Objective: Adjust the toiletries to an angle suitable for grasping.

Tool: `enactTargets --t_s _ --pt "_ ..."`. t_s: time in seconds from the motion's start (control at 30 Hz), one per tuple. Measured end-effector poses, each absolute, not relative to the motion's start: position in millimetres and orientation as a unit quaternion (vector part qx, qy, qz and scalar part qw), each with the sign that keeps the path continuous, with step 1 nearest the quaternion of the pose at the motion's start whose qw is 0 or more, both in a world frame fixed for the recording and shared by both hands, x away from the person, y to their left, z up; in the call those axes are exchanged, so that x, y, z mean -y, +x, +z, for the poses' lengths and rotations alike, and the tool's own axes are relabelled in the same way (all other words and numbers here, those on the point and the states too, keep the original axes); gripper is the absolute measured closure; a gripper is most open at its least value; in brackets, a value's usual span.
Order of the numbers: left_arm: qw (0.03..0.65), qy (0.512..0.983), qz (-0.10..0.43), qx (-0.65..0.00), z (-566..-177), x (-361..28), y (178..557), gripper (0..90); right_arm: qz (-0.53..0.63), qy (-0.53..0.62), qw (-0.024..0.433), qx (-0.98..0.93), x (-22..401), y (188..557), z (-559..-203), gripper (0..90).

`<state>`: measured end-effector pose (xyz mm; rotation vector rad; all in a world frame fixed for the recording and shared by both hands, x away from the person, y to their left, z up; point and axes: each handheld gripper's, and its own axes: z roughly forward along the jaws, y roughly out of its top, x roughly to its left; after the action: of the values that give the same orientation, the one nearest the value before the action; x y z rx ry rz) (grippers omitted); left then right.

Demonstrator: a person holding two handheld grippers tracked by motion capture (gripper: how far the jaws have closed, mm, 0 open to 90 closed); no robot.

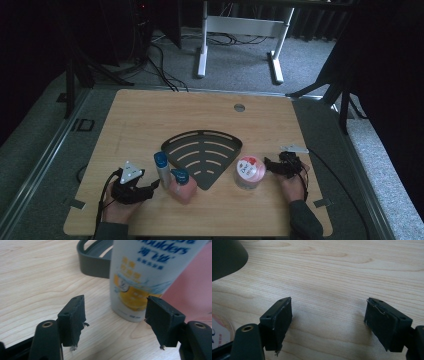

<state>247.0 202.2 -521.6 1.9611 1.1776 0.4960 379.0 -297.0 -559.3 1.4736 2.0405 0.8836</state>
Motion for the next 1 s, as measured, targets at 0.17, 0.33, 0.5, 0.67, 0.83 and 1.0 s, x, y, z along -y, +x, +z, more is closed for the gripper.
enactTargets --t_s 0.17,0.33,0.5,0.67,0.83,1.0 --pt "0.394 0.776 0.191 -0.454 -520 -195 247 30.4 0.322 0.536 0.235 -0.744 297 379 -559 21.7" --pt "0.389 0.78 0.196 -0.449 -519 -185 251 30.4 0.322 0.536 0.235 -0.744 297 379 -559 21.7" --pt "0.377 0.788 0.191 -0.448 -523 -178 257 33.8 0.322 0.536 0.235 -0.744 297 379 -559 21.6" --pt "0.358 0.796 0.19 -0.449 -529 -173 265 37.0 0.322 0.536 0.235 -0.744 297 379 -559 21.6" --pt "0.348 0.791 0.198 -0.463 -531 -178 272 43.3 0.322 0.536 0.235 -0.744 297 379 -559 21.6" --pt "0.343 0.786 0.202 -0.473 -532 -183 280 46.9 0.322 0.536 0.235 -0.744 297 379 -559 21.6"
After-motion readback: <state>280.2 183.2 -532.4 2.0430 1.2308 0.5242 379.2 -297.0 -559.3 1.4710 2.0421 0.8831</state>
